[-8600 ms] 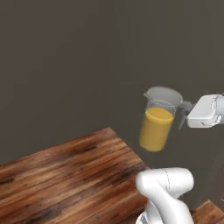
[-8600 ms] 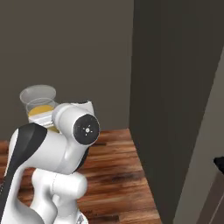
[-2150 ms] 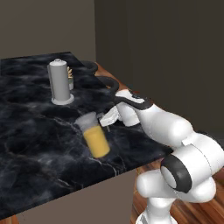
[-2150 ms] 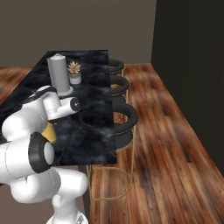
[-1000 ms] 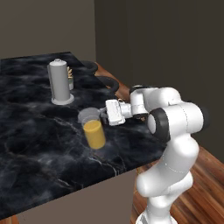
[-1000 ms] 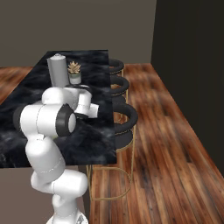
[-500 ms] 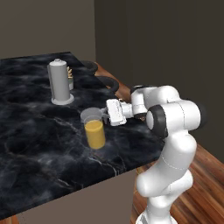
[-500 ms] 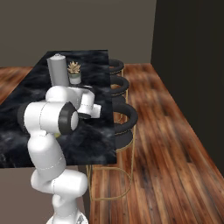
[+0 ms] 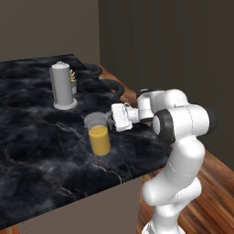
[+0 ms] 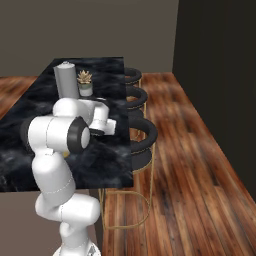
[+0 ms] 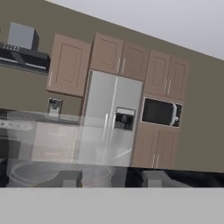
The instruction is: Place the pitcher and cup on the dining counter for serving.
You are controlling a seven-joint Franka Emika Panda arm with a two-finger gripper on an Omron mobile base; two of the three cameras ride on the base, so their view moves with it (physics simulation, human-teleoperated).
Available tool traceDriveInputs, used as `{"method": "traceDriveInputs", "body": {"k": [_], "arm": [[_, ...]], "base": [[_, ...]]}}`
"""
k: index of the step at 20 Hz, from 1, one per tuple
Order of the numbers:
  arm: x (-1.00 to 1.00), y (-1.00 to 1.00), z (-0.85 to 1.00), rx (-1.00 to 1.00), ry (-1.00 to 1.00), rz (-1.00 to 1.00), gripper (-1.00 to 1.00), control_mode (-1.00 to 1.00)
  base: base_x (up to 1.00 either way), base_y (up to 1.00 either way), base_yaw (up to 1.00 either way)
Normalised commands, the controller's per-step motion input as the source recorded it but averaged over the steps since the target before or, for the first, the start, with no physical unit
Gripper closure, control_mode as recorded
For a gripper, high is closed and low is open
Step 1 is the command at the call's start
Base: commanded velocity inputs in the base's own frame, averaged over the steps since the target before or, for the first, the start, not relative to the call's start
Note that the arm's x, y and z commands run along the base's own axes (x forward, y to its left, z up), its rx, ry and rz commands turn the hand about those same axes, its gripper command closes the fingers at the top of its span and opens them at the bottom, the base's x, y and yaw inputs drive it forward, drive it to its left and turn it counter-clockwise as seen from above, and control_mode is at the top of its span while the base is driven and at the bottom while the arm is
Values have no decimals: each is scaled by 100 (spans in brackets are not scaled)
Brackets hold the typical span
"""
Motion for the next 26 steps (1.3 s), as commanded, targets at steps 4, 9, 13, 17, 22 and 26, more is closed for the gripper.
{"method": "traceDriveInputs", "body": {"k": [4, 9, 13, 17, 22, 26], "arm": [[-34, -37, 0, 0, 0, 0, -100, -100], [-70, -65, -2, -4, 0, 0, -100, -100], [-71, -76, 0, -1, 0, 0, -100, -100], [-67, -69, 6, 0, 4, -1, -100, -100], [-78, -48, 45, 0, 10, -8, -100, -100], [-94, -14, 79, -3, 17, -26, -100, -100]], "base": [[0, 0, 0], [0, 0, 0], [0, 0, 0], [0, 0, 0], [0, 0, 0], [0, 0, 0]]}}
